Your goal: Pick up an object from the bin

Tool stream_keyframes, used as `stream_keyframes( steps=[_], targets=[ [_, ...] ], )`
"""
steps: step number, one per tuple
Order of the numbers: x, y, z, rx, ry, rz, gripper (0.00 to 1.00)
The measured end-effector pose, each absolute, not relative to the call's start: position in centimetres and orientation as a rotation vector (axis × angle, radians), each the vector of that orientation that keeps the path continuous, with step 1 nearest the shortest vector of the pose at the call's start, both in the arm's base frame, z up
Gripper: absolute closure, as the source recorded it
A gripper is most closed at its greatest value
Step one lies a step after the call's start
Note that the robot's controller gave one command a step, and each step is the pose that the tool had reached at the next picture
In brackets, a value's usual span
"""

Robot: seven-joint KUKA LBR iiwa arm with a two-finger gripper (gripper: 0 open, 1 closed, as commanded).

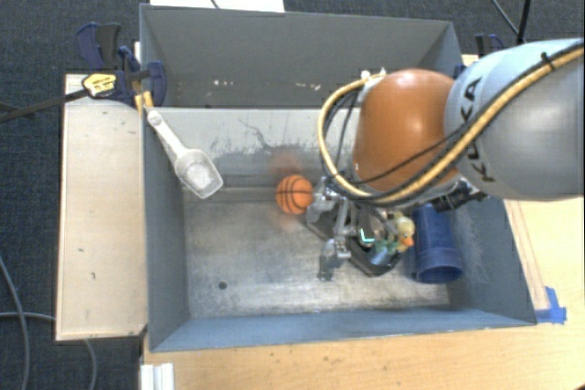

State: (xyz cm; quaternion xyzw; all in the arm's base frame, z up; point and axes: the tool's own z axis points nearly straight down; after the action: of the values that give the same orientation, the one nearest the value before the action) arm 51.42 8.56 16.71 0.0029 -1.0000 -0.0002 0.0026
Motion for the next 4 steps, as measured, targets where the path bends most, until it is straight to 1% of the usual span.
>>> stream_keyframes(
  steps=[1, 2, 3, 4],
  targets=[
    [51.6, 8.5, 17.1, 0.005, -3.144, -0.002, 0.0],
    [54.1, 7.0, 14.7, -0.098, -3.151, -0.006, 0.0],
    [55.3, 5.5, 10.5, -0.084, -3.155, -0.007, 0.0],
    [55.6, 1.3, 7.5, 0.058, -3.163, -0.013, 1.0]
  ],
)
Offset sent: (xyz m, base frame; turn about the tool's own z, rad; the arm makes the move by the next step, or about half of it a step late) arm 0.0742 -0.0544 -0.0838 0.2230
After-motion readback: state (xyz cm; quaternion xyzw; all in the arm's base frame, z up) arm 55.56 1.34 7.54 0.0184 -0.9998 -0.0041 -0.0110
